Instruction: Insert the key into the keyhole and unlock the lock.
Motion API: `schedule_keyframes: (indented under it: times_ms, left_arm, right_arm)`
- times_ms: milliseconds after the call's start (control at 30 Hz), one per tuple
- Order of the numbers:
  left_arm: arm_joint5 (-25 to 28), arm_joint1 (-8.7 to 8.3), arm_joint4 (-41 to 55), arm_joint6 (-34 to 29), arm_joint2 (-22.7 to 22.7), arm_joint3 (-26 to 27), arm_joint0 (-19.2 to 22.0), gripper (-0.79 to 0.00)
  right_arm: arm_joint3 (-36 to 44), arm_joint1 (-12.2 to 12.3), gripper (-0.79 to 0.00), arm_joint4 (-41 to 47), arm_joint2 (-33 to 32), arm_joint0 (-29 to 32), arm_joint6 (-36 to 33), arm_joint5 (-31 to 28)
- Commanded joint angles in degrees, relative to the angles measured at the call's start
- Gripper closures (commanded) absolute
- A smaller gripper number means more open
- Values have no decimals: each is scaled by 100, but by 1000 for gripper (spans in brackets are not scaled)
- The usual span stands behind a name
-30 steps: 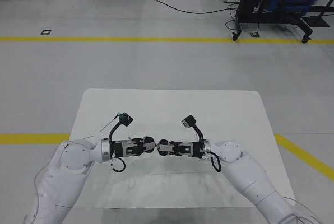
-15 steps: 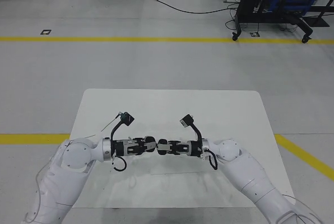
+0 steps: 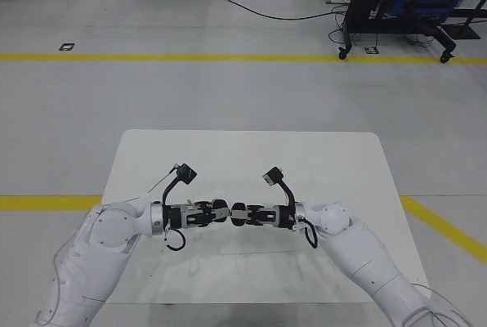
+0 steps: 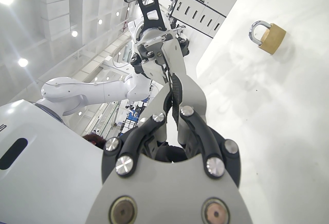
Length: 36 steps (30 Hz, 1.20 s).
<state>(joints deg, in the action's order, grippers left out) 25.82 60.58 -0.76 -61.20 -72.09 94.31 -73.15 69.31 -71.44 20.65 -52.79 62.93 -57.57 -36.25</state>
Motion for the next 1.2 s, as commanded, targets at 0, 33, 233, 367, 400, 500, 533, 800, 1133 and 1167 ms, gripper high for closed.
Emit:
schedule_keyframes:
  times_ms: [0, 33, 233, 367, 400, 500, 533, 800, 1133, 1167]
  left_arm:
    - [-18, -8, -11, 85, -20, -11, -6, -785]
    - [-17, -15, -44, 132, -46, -8, -12, -785]
    - [-21, -94, -418, 534, -453, 123, -165, -785]
    - [-117, -155, -1031, 1055, -844, 421, -416, -785]
    - [-185, -173, -1318, 1236, -963, 551, -513, -785]
    - [-677, -212, -2576, 1937, -1276, 1072, -921, -785]
    - [-925, -216, -3039, 2177, -1327, 1267, -1089, -785]
    - [-2382, -171, -6150, 2767, -502, 1724, -1757, -785]
    - [-2754, -7, -6645, 2468, 378, 1052, -1187, -785]
    - [-2763, 1, -6645, 2431, 393, 1037, -1162, -773]
  right_arm:
    - [-7, 9, 0, 1, -28, 16, 22, -38]
    - [-3, 16, 0, 1, -49, 28, 29, -62]
    - [-69, 135, 0, 150, -493, 226, 174, -306]
    - [-37, 261, 0, 300, -961, 464, 247, -522]
    - [-14, 292, 0, 347, -1079, 537, 265, -579]
    - [7, 367, 0, 453, -1390, 726, 380, -716]
    - [13, 373, 0, 459, -1411, 743, 390, -724]
    - [13, 373, 0, 459, -1411, 743, 390, -724]
    - [13, 373, 0, 459, -1411, 743, 390, -724]
    - [13, 373, 0, 459, -1411, 743, 390, -724]
